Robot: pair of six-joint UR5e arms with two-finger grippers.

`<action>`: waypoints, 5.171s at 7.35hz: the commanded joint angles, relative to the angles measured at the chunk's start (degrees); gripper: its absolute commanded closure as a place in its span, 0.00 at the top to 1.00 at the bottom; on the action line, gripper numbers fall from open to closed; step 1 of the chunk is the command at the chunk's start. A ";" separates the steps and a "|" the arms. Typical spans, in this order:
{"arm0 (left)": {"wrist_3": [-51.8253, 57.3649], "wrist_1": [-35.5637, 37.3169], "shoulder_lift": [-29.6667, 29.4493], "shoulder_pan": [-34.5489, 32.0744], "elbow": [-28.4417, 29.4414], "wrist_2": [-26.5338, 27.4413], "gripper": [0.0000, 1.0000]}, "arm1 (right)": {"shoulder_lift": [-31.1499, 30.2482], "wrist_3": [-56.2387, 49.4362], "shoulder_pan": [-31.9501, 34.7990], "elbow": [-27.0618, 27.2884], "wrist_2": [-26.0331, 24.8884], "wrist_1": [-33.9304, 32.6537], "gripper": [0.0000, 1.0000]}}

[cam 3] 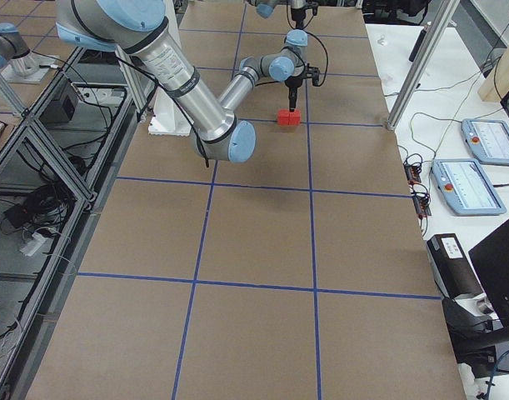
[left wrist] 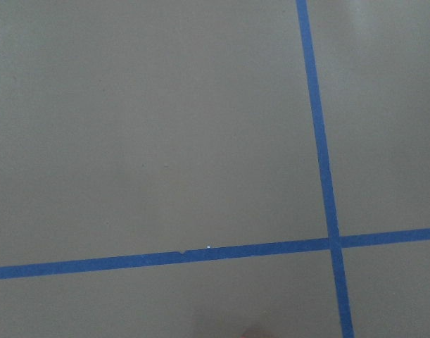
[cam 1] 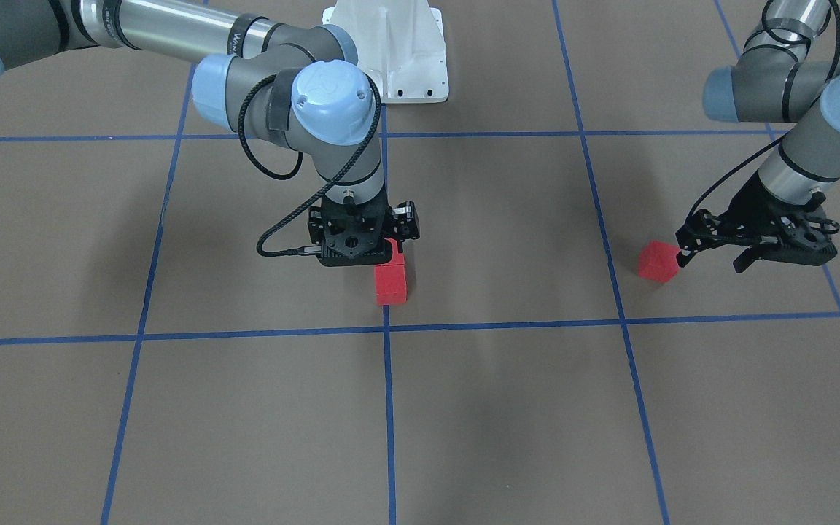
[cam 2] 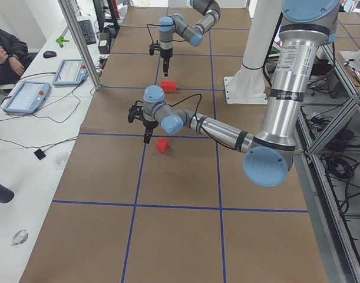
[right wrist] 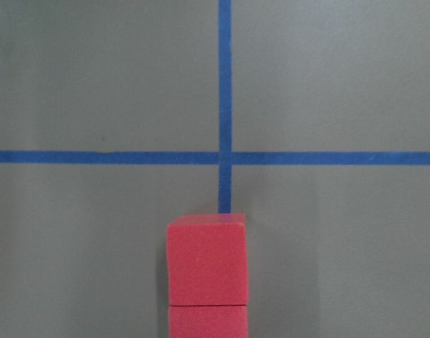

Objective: Form red blocks into L shape at center
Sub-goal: 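Open the right gripper and raise it while the left arm reaches the remaining cube, then lower the left gripper onto the remaining red cube and grasp it, then carry the cube with the left gripper beside the two-cube line while the right arm withdraws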

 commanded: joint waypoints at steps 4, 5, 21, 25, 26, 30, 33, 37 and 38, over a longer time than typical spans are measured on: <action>1.29 -2.43 0.66 6.19 0.27 5.27 0.99 | -6.34 0.08 4.09 7.10 0.92 -0.06 0.99; 3.20 -2.60 1.88 6.45 0.36 5.36 0.99 | -6.42 0.09 4.09 7.10 0.92 0.20 0.99; 3.57 -4.01 0.93 9.97 5.02 7.29 0.94 | -6.95 0.26 4.09 7.10 0.92 0.38 0.99; 3.14 -3.92 0.49 9.97 4.94 7.21 0.40 | -7.74 0.26 4.09 6.84 0.83 1.61 0.99; 2.61 -3.84 0.49 9.88 4.15 7.29 0.12 | -7.74 0.26 4.09 6.84 0.83 1.61 0.99; -0.27 2.01 -4.85 8.83 3.53 6.68 0.00 | -7.92 0.26 4.09 7.10 0.83 2.75 0.99; -25.94 5.48 -11.10 9.00 3.52 6.59 0.00 | -11.86 -2.54 6.46 10.34 1.10 2.66 0.99; -57.36 11.96 -17.95 12.94 3.27 7.64 0.00 | -20.72 -17.37 13.47 13.41 3.63 3.10 0.99; -61.68 19.38 -22.58 14.79 3.44 11.39 0.00 | -23.19 -20.71 15.85 14.73 5.39 3.10 0.99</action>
